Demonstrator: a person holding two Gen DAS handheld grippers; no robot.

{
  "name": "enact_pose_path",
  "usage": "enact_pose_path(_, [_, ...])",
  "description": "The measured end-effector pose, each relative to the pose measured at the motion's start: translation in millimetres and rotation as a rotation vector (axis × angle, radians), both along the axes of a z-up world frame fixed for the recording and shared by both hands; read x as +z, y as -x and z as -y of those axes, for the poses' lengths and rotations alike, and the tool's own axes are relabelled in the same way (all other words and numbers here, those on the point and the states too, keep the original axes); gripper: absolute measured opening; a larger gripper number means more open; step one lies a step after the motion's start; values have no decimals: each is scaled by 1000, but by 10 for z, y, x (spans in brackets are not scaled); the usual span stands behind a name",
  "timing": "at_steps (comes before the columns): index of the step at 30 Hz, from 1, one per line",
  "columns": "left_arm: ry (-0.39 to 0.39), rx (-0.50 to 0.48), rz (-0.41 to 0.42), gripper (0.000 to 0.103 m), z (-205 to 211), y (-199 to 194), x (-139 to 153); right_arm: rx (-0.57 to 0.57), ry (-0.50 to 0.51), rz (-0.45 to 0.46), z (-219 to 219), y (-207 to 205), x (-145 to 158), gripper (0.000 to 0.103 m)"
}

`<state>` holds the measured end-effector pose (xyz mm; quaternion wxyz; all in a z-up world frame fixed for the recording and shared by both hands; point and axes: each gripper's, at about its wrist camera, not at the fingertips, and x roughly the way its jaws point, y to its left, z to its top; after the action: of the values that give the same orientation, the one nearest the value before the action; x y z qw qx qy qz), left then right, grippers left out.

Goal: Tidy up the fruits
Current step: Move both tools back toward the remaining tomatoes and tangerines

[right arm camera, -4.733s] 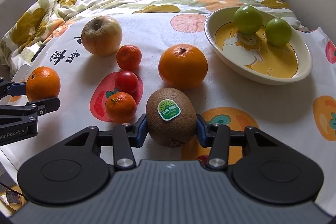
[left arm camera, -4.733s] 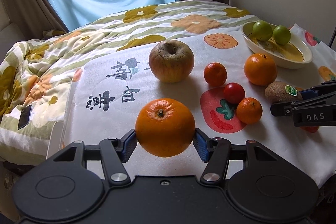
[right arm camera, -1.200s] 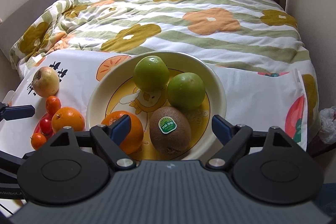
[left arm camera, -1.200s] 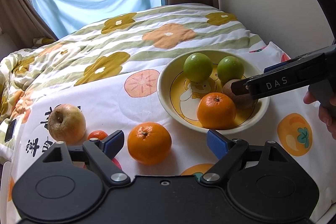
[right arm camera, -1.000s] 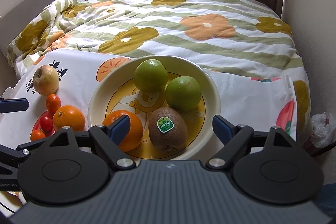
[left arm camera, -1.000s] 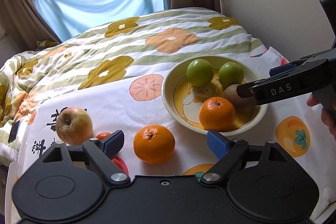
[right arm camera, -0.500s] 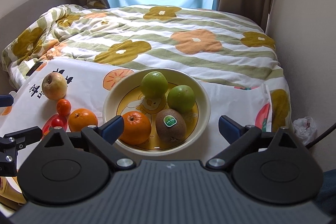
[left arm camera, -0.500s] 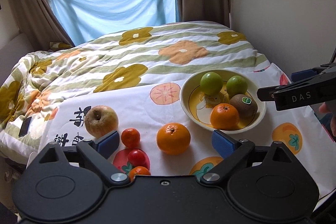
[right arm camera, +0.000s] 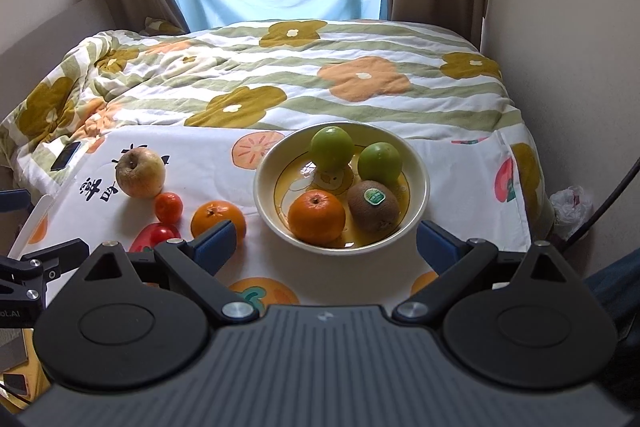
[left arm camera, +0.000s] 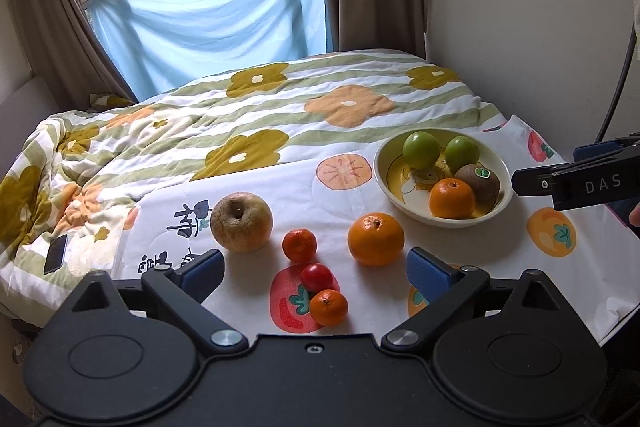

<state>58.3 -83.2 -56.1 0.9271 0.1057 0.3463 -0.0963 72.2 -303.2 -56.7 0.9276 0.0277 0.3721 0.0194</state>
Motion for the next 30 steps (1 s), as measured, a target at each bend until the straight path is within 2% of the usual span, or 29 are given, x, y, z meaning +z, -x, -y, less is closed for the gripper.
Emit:
enact_pose_path(6, [-9,-73,-22,99,-236,-31,-168,-57,-29,-28,-283,162,-159,103])
enact_pose_path(15, [-19,-173,-74,94,-433,-148,-497,-105,-17,-101,-707,293,-529,103])
enact_pose_path(25, [-25,-293,-142,75,-386,-423,-856,-132,-5,-179,-1004,309,-839,103])
enact_pose_path(30, [-30,-330,-165,72,-300,-544,-1001,-137,-3,-205,-1060,273,-943,103])
